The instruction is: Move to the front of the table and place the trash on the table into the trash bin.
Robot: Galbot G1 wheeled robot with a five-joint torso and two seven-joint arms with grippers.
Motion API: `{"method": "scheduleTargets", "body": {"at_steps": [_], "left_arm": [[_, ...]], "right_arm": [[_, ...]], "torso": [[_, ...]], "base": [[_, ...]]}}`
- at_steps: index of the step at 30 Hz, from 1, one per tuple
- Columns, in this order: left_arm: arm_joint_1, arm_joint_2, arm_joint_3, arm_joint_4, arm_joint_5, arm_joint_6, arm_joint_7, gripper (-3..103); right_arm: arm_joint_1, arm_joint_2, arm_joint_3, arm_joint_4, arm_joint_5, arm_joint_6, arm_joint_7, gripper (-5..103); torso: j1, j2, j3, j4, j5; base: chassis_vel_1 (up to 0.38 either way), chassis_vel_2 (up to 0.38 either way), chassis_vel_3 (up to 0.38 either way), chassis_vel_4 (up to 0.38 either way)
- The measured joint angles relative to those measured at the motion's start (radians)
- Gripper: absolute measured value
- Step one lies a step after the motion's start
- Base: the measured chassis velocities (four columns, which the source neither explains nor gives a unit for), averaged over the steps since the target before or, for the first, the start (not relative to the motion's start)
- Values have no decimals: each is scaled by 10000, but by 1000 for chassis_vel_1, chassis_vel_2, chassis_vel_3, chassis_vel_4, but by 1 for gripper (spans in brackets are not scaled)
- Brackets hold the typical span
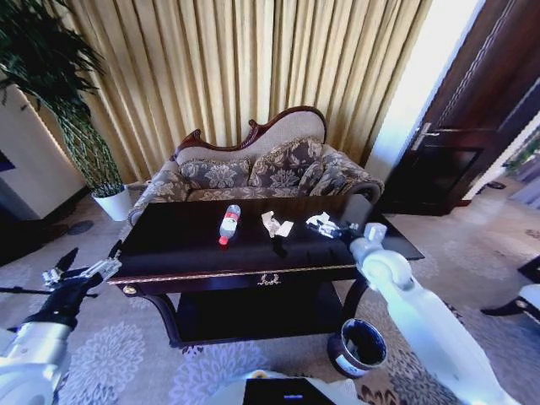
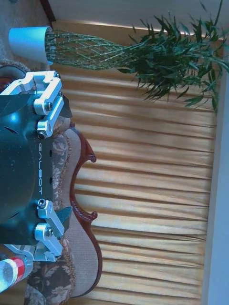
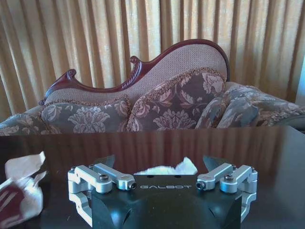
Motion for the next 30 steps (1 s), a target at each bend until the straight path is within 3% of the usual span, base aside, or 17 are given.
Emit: {"method": "scheduleTargets", "body": {"at_steps": [6,8,26,28,30], "left_arm": [[35,-171,-100,0,43,-17,58,100],[54,-203,-143,0,57,-21,60,100],[21,-227,-219,0,19,-22,41,100],[12,-203,-220,0,14,-23,42,100],[11,-201,-220,0,12,-22,42,100]], "right_arm": [[910,106,-891,-901,110,-144,80,100],[1112,219,-1240,-1196,227,-227,538,100],[1238,317,-1500,-1730,124,-348,663,101],[1226,320,-1517,-1777,47,-340,665,91],[1221,319,-1522,-1791,26,-338,664,91]], "torso": [[0,0,-1,0,-1],[0,-1,0,-1,2],[-1,0,-2,-1,-1],[0,0,-2,-1,-1],[0,0,-1,-1,0]], "base": [[0,0,0,0],[0,0,0,0],[0,0,0,0],[0,0,0,0],[0,0,0,0]]}}
